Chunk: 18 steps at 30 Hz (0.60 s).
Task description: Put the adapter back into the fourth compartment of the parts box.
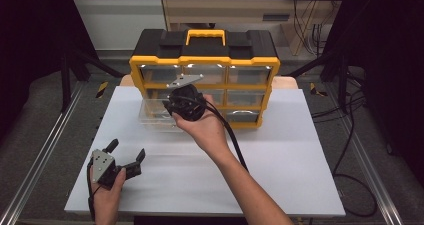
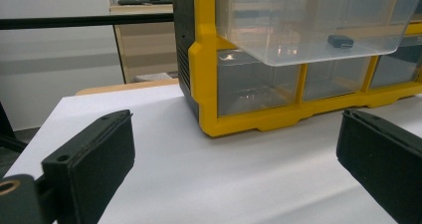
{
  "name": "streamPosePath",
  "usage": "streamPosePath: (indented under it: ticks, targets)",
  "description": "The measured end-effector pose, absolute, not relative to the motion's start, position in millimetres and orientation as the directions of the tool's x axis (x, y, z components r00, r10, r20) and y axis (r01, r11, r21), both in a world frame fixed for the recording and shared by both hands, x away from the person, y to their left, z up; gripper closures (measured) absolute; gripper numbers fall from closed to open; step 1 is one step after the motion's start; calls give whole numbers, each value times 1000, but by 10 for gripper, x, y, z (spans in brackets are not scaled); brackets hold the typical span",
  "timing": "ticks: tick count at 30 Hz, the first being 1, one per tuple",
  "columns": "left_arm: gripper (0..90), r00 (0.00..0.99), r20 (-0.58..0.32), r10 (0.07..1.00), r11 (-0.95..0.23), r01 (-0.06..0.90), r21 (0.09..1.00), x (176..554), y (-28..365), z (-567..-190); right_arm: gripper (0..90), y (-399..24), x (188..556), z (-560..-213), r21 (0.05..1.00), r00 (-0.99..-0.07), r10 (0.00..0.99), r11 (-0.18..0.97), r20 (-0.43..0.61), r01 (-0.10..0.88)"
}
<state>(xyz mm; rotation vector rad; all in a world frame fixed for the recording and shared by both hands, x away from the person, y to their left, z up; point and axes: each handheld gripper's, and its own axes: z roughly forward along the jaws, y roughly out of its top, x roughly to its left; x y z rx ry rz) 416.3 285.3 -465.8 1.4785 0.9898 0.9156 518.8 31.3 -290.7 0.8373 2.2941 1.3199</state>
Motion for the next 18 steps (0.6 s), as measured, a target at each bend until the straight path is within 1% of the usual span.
streamPosePath:
  ticks: [18]
  targets:
    - [15,360,32,933,-73,102,992,4165,2846,-4658,712,306,5177,-2893,873,-755,656,375,-12,311]
